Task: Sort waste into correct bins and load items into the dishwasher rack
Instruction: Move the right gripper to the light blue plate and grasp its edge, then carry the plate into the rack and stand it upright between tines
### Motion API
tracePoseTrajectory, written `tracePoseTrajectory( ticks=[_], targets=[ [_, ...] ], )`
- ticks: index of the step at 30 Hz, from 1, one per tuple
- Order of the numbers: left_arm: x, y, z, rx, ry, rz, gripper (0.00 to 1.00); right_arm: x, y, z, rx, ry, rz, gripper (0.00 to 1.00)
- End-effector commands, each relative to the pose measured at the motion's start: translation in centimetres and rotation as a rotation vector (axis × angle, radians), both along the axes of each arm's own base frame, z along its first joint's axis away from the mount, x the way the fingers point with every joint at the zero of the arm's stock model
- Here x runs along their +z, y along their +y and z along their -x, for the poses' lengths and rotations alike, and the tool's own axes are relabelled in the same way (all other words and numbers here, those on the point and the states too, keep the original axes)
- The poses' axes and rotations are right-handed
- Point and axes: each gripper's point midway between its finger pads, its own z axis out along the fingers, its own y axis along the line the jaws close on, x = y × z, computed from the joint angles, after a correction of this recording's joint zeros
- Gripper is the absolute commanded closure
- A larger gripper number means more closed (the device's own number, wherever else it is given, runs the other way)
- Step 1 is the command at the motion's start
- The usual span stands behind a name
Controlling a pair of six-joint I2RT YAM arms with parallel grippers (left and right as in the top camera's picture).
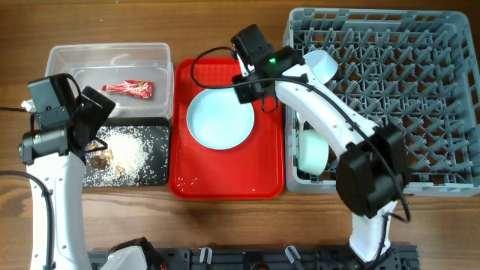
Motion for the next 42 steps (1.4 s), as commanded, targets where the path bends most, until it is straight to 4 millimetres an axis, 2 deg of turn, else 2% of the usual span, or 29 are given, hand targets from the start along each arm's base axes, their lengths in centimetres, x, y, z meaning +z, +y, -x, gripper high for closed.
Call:
tracePoseTrajectory(
  ticks=[1,6,11,12,13,14,15,16,17,18,19,20,21,22,23,24,25,26,27,29,31,34,36,42],
  targets=[
    [0.6,0.2,-0.1,-0.006,-0.013,-0.016,0.0,-4.7,-1.1,0.6,0.001,0.078,0.083,0.7],
    [0.6,0.2,-0.1,-0.006,-0.013,-0.016,0.0,-8.2,-1.2,0.9,0.004,0.131,0.117,0.68],
    [0.6,0.2,-0.1,-0.006,-0.013,-0.016,0.0,-10.4,-1.1,0.7,0.029,0.144,0.133,0.64],
    [0.6,0.2,-0.1,-0.006,-0.013,-0.016,0.0,-10.7,-1.1,0.7,0.029,0.149,0.136,0.69],
    [0.6,0.2,-0.1,-0.006,-0.013,-0.016,0.0,-10.7,-1.1,0.7,0.029,0.148,0.135,0.88],
    [0.6,0.2,-0.1,-0.006,-0.013,-0.016,0.0,-10.1,-1.0,0.6,0.03,0.142,0.128,0.96],
    [0.6,0.2,-0.1,-0.006,-0.013,-0.016,0.0,-9.2,-0.8,0.4,0.03,0.13,0.117,0.96],
    [0.6,0.2,-0.1,-0.006,-0.013,-0.016,0.0,-7.3,-0.4,-0.1,0.029,0.104,0.1,0.96],
    [0.6,0.2,-0.1,-0.006,-0.013,-0.016,0.0,-4.4,-0.1,-0.7,0.028,0.058,0.073,0.96],
    [0.6,0.2,-0.1,-0.006,-0.013,-0.016,0.0,1.1,0.2,-1.6,0.04,-0.043,0.03,0.96],
    [0.6,0.2,-0.1,-0.006,-0.013,-0.016,0.0,3.2,0.2,-1.8,0.047,-0.086,0.016,0.96],
    [0.6,0.2,-0.1,-0.006,-0.013,-0.016,0.0,6.5,-0.4,-2.1,0.026,-0.167,0.013,0.96],
    [0.6,0.2,-0.1,-0.006,-0.013,-0.016,0.0,12.9,-3.6,-2.4,-0.058,-0.344,0.08,0.96],
    [0.6,0.2,-0.1,-0.006,-0.013,-0.016,0.0,16.4,-6.4,-2.2,-0.133,-0.447,0.157,0.96],
    [0.6,0.2,-0.1,-0.006,-0.013,-0.016,0.0,18.5,-8.3,-1.9,-0.187,-0.507,0.215,0.96],
    [0.6,0.2,-0.1,-0.006,-0.013,-0.016,0.0,22.3,-12.3,-1.0,-0.3,-0.617,0.346,0.96],
    [0.6,0.2,-0.1,-0.006,-0.013,-0.016,0.0,26.8,-17.6,0.9,-0.431,-0.727,0.553,0.96],
    [0.6,0.2,-0.1,-0.006,-0.013,-0.016,0.0,28.8,-20.6,2.2,-0.511,-0.763,0.67,0.96],
    [0.6,0.2,-0.1,-0.006,-0.013,-0.016,0.0,29.8,-22.8,3.2,-0.564,-0.766,0.745,0.96],
    [0.6,0.2,-0.1,-0.006,-0.013,-0.016,0.0,29.1,-25.2,3.7,-0.584,-0.704,0.808,0.96],
    [0.6,0.2,-0.1,-0.006,-0.013,-0.016,0.0,27.1,-27.7,3.8,-0.599,-0.62,0.871,0.96],
    [0.6,0.2,-0.1,-0.006,-0.013,-0.016,0.0,21.8,-30.2,3.2,-0.594,-0.468,0.862,0.96],
    [0.6,0.2,-0.1,-0.006,-0.013,-0.016,0.0,19.0,-30.8,2.3,-0.592,-0.414,0.855,0.96],
    [0.6,0.2,-0.1,-0.006,-0.013,-0.016,0.0,14.8,-30.6,-0.4,-0.577,-0.37,0.882,0.96]
  ],
)
